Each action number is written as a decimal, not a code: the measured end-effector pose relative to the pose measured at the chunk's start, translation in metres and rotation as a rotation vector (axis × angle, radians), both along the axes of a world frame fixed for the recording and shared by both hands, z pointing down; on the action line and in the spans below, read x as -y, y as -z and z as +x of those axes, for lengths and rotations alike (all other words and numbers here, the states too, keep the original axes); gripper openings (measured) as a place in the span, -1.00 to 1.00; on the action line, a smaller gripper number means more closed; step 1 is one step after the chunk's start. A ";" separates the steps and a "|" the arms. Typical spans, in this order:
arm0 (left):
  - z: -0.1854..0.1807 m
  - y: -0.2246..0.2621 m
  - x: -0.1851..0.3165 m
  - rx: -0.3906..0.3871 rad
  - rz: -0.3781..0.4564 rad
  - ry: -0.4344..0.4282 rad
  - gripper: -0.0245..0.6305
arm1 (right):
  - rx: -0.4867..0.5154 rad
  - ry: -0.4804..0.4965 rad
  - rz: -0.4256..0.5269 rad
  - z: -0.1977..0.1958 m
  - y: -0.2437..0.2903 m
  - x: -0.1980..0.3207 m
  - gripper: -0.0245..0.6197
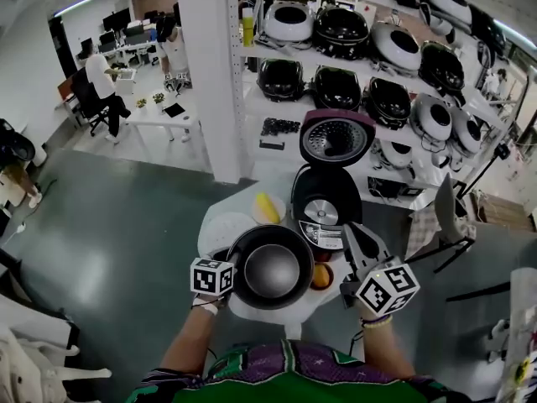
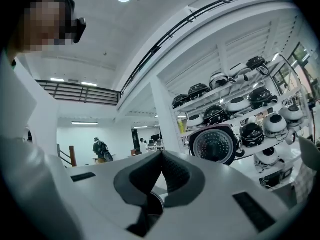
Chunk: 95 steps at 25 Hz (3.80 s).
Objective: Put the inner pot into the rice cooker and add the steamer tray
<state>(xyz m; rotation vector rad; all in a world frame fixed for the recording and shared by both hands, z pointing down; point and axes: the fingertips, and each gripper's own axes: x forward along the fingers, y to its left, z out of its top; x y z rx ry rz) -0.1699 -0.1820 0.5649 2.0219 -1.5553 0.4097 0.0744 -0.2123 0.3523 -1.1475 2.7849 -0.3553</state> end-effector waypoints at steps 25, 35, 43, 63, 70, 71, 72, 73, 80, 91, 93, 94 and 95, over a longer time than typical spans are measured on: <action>-0.002 0.111 0.089 -0.042 0.133 0.018 -0.83 | 0.020 -0.123 -0.003 0.055 0.010 0.004 -0.90; 0.027 0.128 0.140 -0.044 0.172 0.016 -0.83 | 0.030 -0.178 0.031 0.092 0.006 0.039 -0.90; 0.061 0.128 0.181 -0.053 0.170 -0.002 -0.83 | 0.042 -0.196 0.003 0.118 -0.011 0.061 -0.90; 0.114 0.084 0.267 -0.077 0.118 0.000 -0.82 | 0.032 -0.243 -0.068 0.165 -0.054 0.101 -0.91; 0.131 0.057 0.291 -0.049 0.087 -0.004 -0.82 | 0.014 -0.275 -0.095 0.181 -0.069 0.104 -0.90; 0.134 0.053 0.294 -0.044 0.083 -0.004 -0.82 | 0.014 -0.281 -0.100 0.184 -0.071 0.104 -0.90; 0.137 0.049 0.297 -0.040 0.078 -0.006 -0.82 | 0.014 -0.288 -0.106 0.187 -0.073 0.104 -0.91; 0.139 0.045 0.300 -0.035 0.073 -0.008 -0.82 | 0.014 -0.293 -0.110 0.189 -0.074 0.104 -0.90; 0.155 0.026 0.315 0.022 0.048 -0.018 -0.82 | 0.006 -0.305 -0.125 0.199 -0.080 0.106 -0.90; 0.149 -0.009 0.329 0.062 -0.018 -0.008 -0.82 | -0.004 -0.308 -0.158 0.199 -0.095 0.113 -0.90; 0.149 -0.016 0.331 0.070 -0.030 -0.009 -0.82 | -0.007 -0.308 -0.166 0.199 -0.099 0.114 -0.90; 0.149 -0.020 0.333 0.072 -0.037 -0.010 -0.82 | -0.007 -0.308 -0.170 0.200 -0.101 0.114 -0.90; 0.148 -0.024 0.334 0.074 -0.045 -0.011 -0.82 | -0.006 -0.309 -0.175 0.200 -0.103 0.116 -0.90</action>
